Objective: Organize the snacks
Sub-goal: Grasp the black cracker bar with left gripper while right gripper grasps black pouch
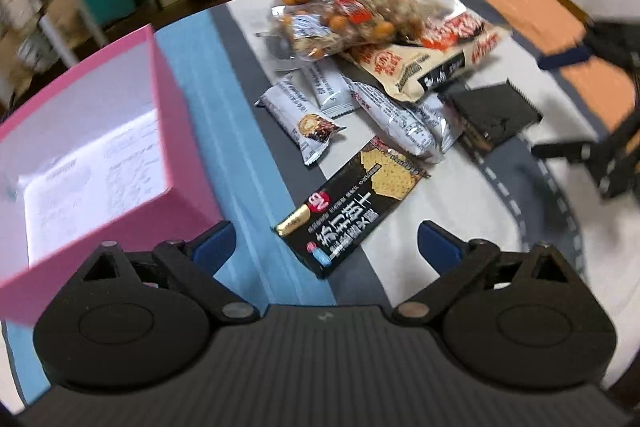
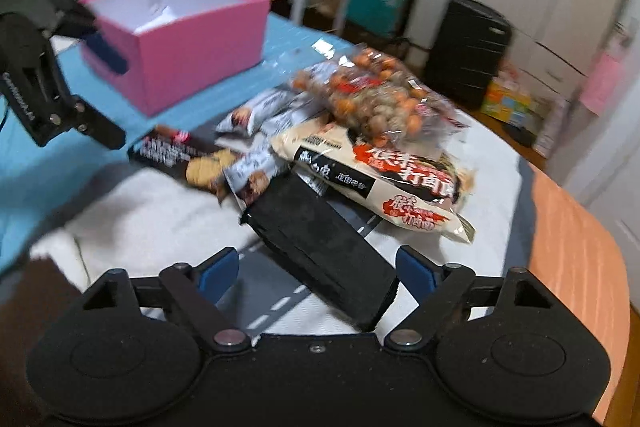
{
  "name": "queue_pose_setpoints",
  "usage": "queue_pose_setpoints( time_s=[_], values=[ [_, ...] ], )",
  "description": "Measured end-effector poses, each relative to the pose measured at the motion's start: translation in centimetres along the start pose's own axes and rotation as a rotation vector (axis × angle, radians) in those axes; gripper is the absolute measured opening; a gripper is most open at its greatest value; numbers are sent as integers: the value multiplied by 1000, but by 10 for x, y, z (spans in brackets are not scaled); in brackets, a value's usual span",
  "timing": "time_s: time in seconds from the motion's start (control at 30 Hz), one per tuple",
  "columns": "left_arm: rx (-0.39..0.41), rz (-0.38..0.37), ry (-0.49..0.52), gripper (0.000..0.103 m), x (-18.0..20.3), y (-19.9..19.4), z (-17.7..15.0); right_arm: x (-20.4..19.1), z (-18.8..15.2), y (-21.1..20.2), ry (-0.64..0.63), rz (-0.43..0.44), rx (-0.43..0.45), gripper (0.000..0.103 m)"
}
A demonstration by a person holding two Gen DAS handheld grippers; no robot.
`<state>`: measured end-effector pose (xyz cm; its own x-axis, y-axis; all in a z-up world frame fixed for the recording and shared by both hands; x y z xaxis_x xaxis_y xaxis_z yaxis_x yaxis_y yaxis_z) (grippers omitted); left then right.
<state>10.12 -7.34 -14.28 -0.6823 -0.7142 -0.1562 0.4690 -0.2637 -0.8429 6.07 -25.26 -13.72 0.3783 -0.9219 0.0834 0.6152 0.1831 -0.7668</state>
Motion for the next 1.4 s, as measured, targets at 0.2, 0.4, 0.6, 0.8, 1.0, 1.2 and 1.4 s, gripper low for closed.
queue_pose_setpoints(
  time_s=[0.2,0.4,0.6,0.8,1.0,1.2,1.4],
  values=[
    [45,-72,83,85,-1,23,1,12,11,26,-130,154,-53,74],
    [32,-137,117,67,-6,51,6,23,22,57,-188,236,-108,67],
    [27,-176,161,71,-1,70,7,37,20,71,-146,268,-136,78],
    [11,-209,75,77,-7,87,9,51,13,71,-21,318,-118,71],
    [-41,-190,26,69,-2,80,11,50,8,61,57,277,-109,69],
    [-194,-182,-154,68,1,73,17,47,12,62,262,179,-207,69],
    [-161,-226,-91,71,14,73,18,59,3,66,431,230,-203,70]
  ],
)
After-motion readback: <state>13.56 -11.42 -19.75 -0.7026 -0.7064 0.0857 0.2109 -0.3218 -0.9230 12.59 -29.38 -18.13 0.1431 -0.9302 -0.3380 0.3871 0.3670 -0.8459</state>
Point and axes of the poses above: each gripper's, at about its wrist camera, not at the fingertips, and y roughly the way its jaws point, x to its right, z to its top, the point moved 1 cm from there along y, roughly the way its jaws point, and after that the axes turned 8 degrees about y, right-handed, at the moved point
